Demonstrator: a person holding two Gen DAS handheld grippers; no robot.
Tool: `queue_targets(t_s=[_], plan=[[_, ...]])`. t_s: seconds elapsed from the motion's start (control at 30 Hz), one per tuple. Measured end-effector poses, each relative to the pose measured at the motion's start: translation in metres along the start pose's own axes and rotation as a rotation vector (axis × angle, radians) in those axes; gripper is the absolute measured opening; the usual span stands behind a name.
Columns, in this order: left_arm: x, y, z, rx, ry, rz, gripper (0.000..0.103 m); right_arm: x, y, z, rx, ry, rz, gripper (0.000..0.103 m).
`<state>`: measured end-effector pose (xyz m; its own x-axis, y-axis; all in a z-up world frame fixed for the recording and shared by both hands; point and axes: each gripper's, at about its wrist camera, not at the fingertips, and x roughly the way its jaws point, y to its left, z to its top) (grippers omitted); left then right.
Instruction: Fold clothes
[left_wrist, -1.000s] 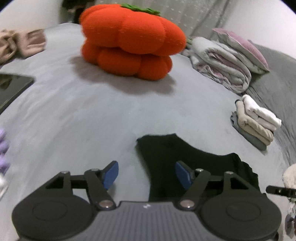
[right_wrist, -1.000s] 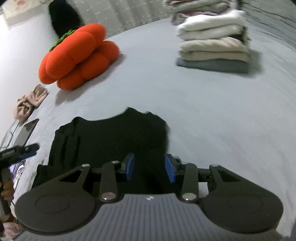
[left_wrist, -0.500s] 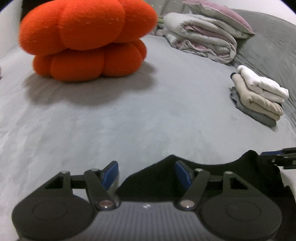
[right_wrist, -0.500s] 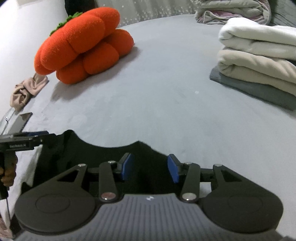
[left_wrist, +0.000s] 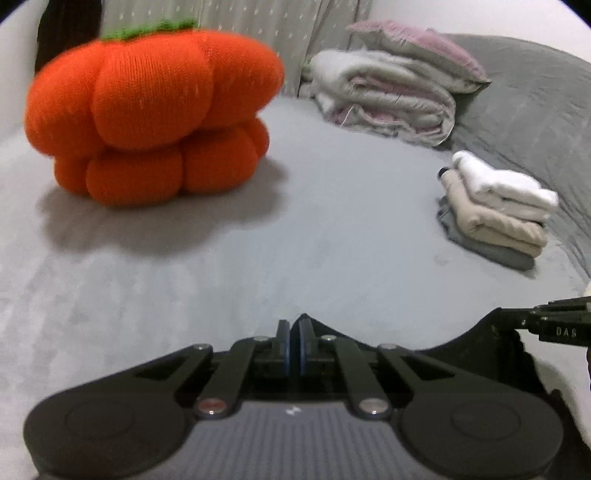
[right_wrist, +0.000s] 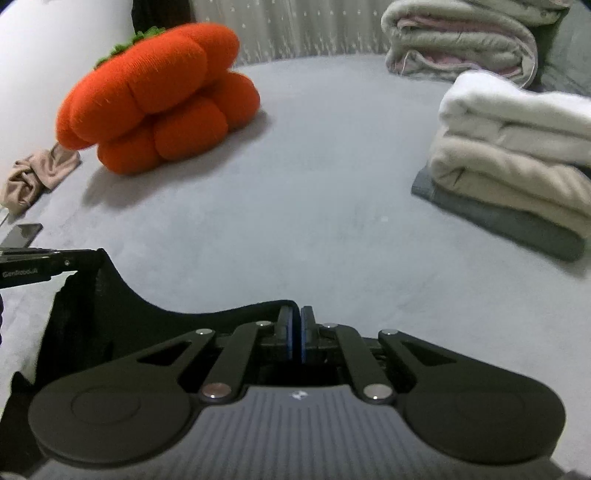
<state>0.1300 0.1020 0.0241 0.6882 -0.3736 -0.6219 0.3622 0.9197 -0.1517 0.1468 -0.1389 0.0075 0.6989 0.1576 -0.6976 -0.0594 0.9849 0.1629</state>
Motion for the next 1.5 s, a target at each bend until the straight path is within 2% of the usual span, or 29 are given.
queue_targets(t_s=[0.23, 0.47, 0.63, 0.73, 0.87, 0.93, 1.0, 1.07, 1.17, 1.33, 1.37, 1.5], plan=[[-0.074, -0.020, -0.019, 0.079, -0.098, -0.036, 0.004, -0.054, 0.012, -0.011, -0.008, -0.086, 0.044, 0.003], [-0.135, -0.036, -0.075, 0.107, -0.140, -0.081, 0.004, -0.106, 0.023, -0.053, -0.055, -0.130, 0.054, 0.003], [-0.155, -0.048, -0.127, 0.110, -0.111, -0.101, 0.005, -0.129, 0.024, -0.092, -0.079, -0.117, 0.057, 0.003], [-0.148, -0.048, -0.160, 0.085, -0.028, -0.108, 0.006, -0.132, 0.026, -0.119, -0.096, -0.081, 0.054, 0.003], [-0.135, -0.045, -0.193, 0.052, 0.080, -0.087, 0.007, -0.112, 0.021, -0.148, -0.071, 0.040, 0.052, 0.007], [-0.141, -0.041, -0.192, 0.031, 0.070, -0.099, 0.016, -0.109, 0.018, -0.155, -0.060, 0.060, 0.060, 0.010], [-0.148, -0.037, -0.189, 0.013, 0.051, -0.109, 0.039, -0.114, 0.017, -0.152, -0.055, 0.062, 0.071, 0.017], [-0.155, -0.039, -0.181, 0.014, 0.004, -0.104, 0.042, -0.120, 0.016, -0.147, -0.043, 0.058, 0.077, 0.022], [-0.157, -0.043, -0.168, 0.006, -0.047, -0.113, 0.047, -0.130, 0.017, -0.142, -0.031, 0.009, 0.070, 0.036], [-0.144, -0.064, -0.159, 0.028, -0.062, -0.148, 0.051, -0.133, 0.024, -0.141, -0.027, -0.034, 0.077, 0.037], [-0.138, -0.070, -0.160, 0.044, -0.058, -0.156, 0.055, -0.133, 0.027, -0.144, -0.038, -0.036, 0.082, 0.037], [-0.121, -0.092, -0.166, 0.095, -0.047, -0.163, 0.056, -0.126, 0.045, -0.152, -0.123, -0.038, 0.083, 0.037]])
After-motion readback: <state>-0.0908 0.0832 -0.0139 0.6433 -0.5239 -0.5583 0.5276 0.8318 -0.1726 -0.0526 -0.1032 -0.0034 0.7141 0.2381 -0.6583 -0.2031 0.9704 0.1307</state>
